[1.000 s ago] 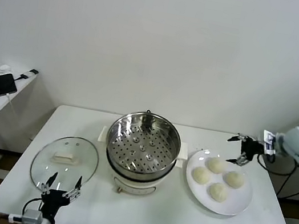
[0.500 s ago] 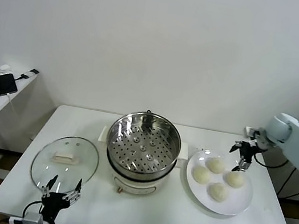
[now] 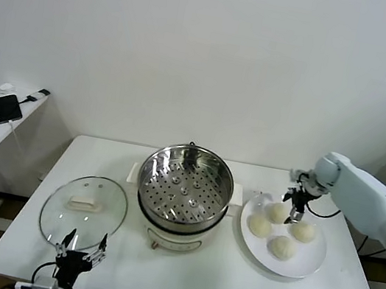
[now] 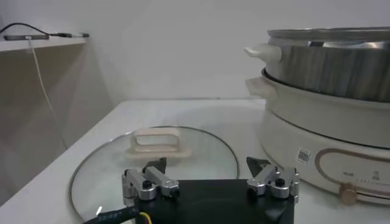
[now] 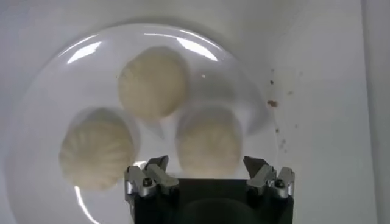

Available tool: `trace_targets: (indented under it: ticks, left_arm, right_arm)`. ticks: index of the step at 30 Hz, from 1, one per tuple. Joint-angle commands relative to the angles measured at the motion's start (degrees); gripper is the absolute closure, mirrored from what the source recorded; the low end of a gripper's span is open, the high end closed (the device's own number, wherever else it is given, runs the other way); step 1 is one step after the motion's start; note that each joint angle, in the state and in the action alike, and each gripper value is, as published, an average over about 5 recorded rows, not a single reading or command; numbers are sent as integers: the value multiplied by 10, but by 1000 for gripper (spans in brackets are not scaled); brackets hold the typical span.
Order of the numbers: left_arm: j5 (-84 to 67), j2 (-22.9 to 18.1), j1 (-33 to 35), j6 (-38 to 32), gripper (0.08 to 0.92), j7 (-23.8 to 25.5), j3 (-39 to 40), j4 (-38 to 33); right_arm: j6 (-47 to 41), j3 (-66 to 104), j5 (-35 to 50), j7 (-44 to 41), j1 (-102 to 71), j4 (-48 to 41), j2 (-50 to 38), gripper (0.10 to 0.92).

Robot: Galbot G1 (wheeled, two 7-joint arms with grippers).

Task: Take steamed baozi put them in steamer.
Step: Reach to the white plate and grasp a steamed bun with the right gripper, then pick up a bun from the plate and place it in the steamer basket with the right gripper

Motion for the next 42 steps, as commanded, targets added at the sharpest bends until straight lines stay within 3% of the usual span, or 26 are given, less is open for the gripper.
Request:
trace_targets:
  ticks: [1,9,21,28,35,39,42]
  left_arm:
    - [1,1,1,-1,177,1,1,1]
    - [3,2,3,-1,177,1,3,-2]
    - [10,0,15,-4,177,1,3,-12]
    - [13,-2,18,0,177,1,5,-27]
    - [14,3,19,5,177,2,7,-37]
    - [16,7,19,5,177,2,9,-35]
    - [16,9,20,5,177,2,9,-35]
  right_arm:
    - [10,27,-29,5,-29,-77,55,203]
    - [14,41,-46,4,-30,-92,62,207]
    - [4,-4,-10,-21,24,-37,31,379]
    - [28,-143,92,-40,235,98,24,389]
    - [118,-248,191,-73,446,311,98,389]
    - [192,-262,185,-64,457,390,147,389]
    - [292,-259,118,-46,415,383,173,389]
